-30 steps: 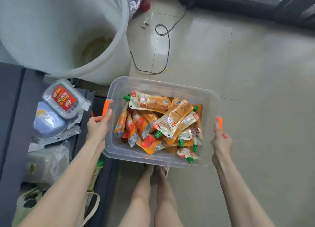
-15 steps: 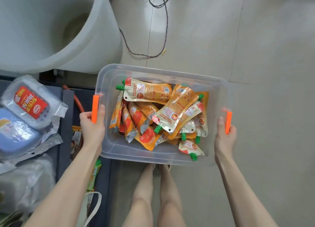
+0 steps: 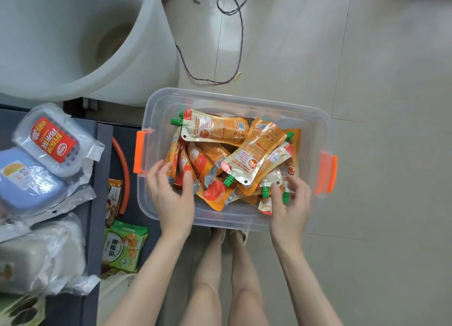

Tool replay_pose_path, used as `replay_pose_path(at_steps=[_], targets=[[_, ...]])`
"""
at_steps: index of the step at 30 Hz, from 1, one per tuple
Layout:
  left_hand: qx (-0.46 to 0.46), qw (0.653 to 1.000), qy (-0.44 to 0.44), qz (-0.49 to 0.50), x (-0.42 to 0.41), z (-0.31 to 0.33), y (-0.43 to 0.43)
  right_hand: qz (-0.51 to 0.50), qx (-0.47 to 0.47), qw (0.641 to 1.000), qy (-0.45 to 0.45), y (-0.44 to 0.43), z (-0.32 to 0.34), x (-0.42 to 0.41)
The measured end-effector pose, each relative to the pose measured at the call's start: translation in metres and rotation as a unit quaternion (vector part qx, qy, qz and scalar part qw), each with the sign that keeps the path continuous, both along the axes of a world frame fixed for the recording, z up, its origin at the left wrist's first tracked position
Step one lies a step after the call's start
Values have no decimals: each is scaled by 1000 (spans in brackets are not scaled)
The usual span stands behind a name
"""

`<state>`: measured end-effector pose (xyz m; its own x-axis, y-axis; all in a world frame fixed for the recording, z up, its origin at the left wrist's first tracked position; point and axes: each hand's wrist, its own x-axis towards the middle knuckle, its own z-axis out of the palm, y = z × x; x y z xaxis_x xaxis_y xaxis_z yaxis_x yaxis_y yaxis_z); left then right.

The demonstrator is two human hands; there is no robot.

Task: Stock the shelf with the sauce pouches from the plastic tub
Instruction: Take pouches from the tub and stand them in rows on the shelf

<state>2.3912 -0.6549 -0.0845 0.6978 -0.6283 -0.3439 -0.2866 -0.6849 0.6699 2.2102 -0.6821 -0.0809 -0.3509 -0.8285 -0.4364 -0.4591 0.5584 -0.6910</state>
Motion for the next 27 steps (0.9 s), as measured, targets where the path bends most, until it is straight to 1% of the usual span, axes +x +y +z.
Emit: replay_pose_path(at_steps=[2,4,6,8,11,14,17,21,25,27], targets=[[9,999,52,13,-4,-9,-18,-27,63,994,-90,-11,-8,13],[41,995,90,32,-3,-22,-39,-39,114,986,-118,-24,-23,22],[54,986,145,69,-1,-38,-58,-43,140,982,-120,-36,-39,29],[51,975,187,111,1,-51,-74,-54,153,981,-102,-45,-52,34],[43,965,198,169,6,-68,-91,-86,178,977,-76,-55,-66,42],[29,948,230,219,9,-79,-98,-86,205,972,-71,-61,-75,47],[13,950,232,207,10,-79,-98,-95,199,969,-111,-61,-73,45],[-51,961,225,151,9,-56,-91,-92,156,971,-158,-54,-57,33],[-98,958,238,124,15,-16,-68,-23,134,982,-131,-37,-21,12],[-115,955,242,128,19,13,-48,3,126,979,-158,-23,6,2]])
